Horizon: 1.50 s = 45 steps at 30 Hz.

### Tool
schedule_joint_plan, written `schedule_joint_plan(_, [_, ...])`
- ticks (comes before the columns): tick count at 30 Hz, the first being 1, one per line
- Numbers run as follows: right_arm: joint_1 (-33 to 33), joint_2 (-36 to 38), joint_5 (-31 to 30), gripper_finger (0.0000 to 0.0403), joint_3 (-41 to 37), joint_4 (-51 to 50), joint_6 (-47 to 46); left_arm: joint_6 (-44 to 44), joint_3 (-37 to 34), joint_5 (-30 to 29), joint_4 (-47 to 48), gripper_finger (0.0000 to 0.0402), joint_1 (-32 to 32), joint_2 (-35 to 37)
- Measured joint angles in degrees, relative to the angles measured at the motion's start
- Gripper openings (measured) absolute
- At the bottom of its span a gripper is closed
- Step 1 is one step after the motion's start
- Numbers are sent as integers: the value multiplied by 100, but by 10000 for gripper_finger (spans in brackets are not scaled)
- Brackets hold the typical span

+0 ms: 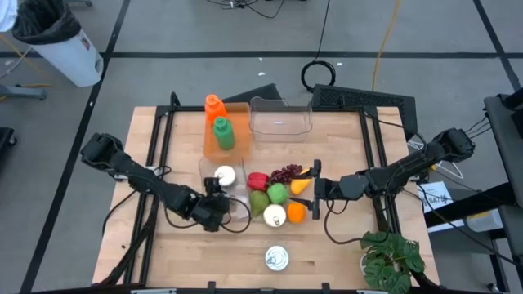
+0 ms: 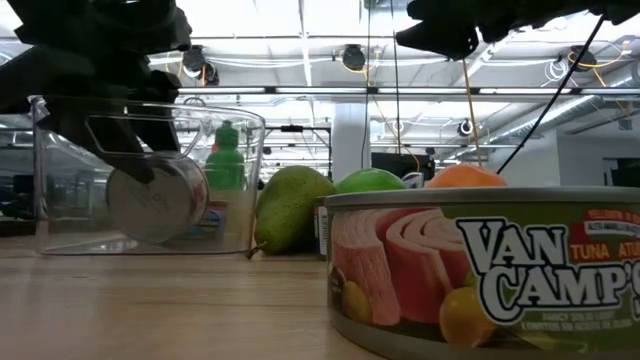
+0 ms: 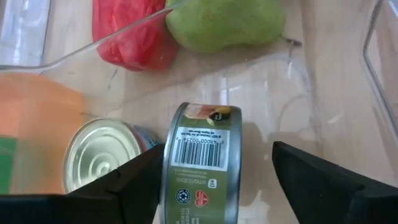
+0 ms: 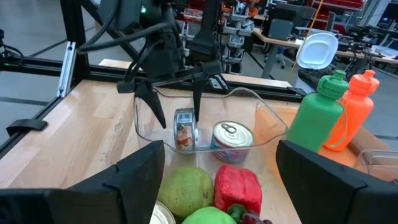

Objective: Pick & Place Food Item
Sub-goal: Put the green tuna can into the bottom transparent bin, then adjust the bottom transparent bin

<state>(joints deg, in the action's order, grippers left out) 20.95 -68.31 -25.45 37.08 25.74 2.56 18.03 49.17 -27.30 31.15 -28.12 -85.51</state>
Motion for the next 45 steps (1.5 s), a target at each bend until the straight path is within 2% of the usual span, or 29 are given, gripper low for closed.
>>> schedule_joint_plan(9, [0,0,0,288,0,-40,3,-205,0,1166,-37,280,71,8])
schedule_joint_plan(18, [0,0,0,286,0,-47,-8,-244,2,1389,-268,238,179,284])
schedule_joint_plan(25, [0,0,0,285,-3,-76,-17,-480,7,2513,-756,214,288,358])
schedule_joint_plan(28, [0,0,0,285,-3,-78,-17,-531,7,2721,-757,203,329,358])
schedule_joint_plan(33, [0,0,0,283,-3,-78,-19,-553,7,2747,-716,187,488,476])
schedule_joint_plan(38, [0,0,2,283,-3,-79,-36,-599,7,2700,-763,174,663,1084])
schedule_joint_plan(41, [0,0,2,283,-3,-81,-93,-691,-5,2253,-935,168,648,1584])
schedule_joint_plan(45, [0,0,4,283,-3,-119,-192,-964,-455,1671,-1760,160,488,2277])
